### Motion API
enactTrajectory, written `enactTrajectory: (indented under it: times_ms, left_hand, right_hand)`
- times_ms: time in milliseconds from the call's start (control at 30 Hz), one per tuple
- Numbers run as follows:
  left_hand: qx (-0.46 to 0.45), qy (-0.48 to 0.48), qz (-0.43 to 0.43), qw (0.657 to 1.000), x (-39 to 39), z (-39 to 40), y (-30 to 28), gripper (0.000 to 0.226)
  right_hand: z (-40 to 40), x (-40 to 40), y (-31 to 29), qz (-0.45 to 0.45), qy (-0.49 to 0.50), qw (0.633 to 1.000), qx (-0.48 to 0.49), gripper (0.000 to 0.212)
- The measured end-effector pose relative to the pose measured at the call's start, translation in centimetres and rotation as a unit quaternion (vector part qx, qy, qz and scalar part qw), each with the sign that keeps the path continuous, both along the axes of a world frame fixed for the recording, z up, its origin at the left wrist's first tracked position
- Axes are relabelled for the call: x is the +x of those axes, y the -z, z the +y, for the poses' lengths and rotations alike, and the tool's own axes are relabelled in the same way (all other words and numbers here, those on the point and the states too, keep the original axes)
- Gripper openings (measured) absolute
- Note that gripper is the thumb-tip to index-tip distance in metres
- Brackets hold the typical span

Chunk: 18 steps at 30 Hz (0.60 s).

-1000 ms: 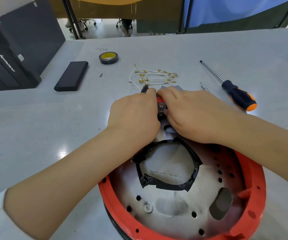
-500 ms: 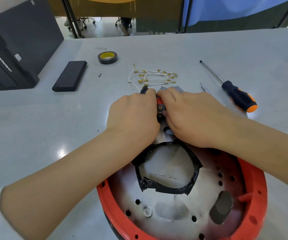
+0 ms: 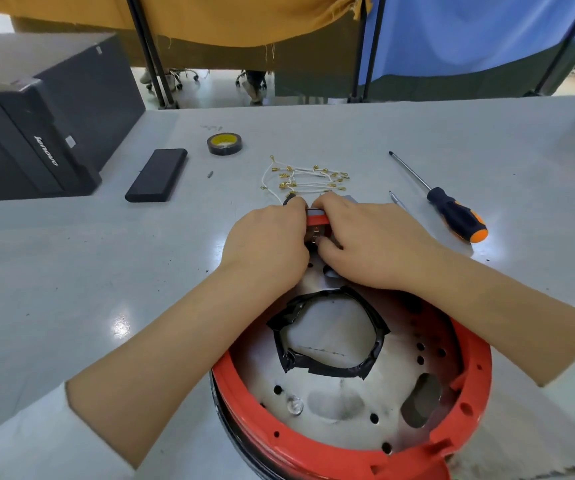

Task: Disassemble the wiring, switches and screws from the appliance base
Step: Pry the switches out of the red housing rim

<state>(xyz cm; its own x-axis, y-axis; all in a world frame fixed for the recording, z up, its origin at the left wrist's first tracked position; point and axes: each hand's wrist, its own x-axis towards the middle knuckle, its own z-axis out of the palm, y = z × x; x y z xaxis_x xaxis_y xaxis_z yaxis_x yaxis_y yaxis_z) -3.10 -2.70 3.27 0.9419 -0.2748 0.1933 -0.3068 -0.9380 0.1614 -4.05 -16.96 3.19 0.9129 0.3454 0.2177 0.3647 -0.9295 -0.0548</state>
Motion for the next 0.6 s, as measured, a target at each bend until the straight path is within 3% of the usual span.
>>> enactTrajectory:
  times_ms: [167,367,433,600]
  left_hand:
    - [-0.026,0.011,-0.008,1.0,0.1,0.2,0.2,0.039]
    - [-0.045,0.005,-0.028,0.999,0.3,0.1,0.7,0.053]
    - [-0.042,0.009,-0.032,0.999,0.3,0.1,0.8,0.054]
    - [-0.047,0.017,-0.037,0.998,0.6,0.1,1.0,0.058]
  right_hand:
    - [-0.1,0.6,-1.0,0.13,0.085,0.973,0.173,0.038]
    - [-0.6,2.2,-1.2,0.216,0.1,0.9,0.365,0.011]
    - [-0.6,2.5,-1.7,0.246,0.095,0.88,0.394,0.004]
    - [-0.9,3.0,-2.6,0.343,0.103,0.83,0.427,0.023]
